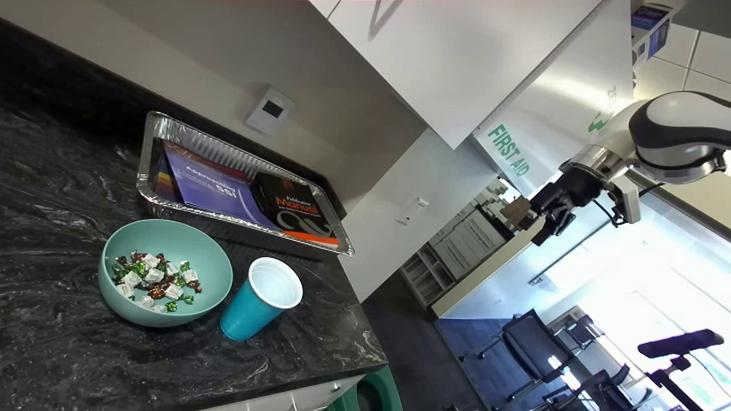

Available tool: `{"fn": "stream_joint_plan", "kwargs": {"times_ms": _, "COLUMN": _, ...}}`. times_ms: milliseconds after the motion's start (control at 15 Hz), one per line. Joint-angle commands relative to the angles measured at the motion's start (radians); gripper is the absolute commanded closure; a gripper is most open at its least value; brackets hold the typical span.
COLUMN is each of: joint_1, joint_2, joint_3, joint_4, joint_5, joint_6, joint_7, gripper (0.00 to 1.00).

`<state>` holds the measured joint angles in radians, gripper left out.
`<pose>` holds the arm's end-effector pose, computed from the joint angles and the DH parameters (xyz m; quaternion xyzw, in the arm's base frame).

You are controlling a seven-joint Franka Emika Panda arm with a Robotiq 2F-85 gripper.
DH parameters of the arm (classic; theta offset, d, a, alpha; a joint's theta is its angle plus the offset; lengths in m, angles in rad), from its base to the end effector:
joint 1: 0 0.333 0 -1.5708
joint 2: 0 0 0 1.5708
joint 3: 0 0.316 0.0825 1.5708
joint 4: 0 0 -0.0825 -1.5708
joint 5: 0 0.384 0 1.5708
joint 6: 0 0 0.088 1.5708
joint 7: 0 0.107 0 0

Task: Flip the switch on the wall

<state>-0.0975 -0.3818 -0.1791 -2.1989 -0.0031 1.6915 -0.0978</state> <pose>0.4082 -0.1237 0.5234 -0.9941 0.0803 0.0587 0.0429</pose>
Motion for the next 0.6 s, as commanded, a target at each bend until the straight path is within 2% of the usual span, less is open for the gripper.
{"fn": "stream_joint_plan", "kwargs": {"times_ms": 0, "joint_1": -0.015, "joint_2": -0.027, "joint_3": 0.026, "joint_4": -0.058, "joint_5": -0.049, "joint_6": 0.146, "joint_7": 0.004, "gripper": 0.0}}
{"fn": "stream_joint_plan", "kwargs": {"times_ms": 533, "joint_1": -0.024, "joint_2": -0.009, "joint_3": 0.022, "joint_4": -0.247, "joint_5": -0.156, "joint_6": 0.591, "joint_7": -0.015, "gripper": 0.0}}
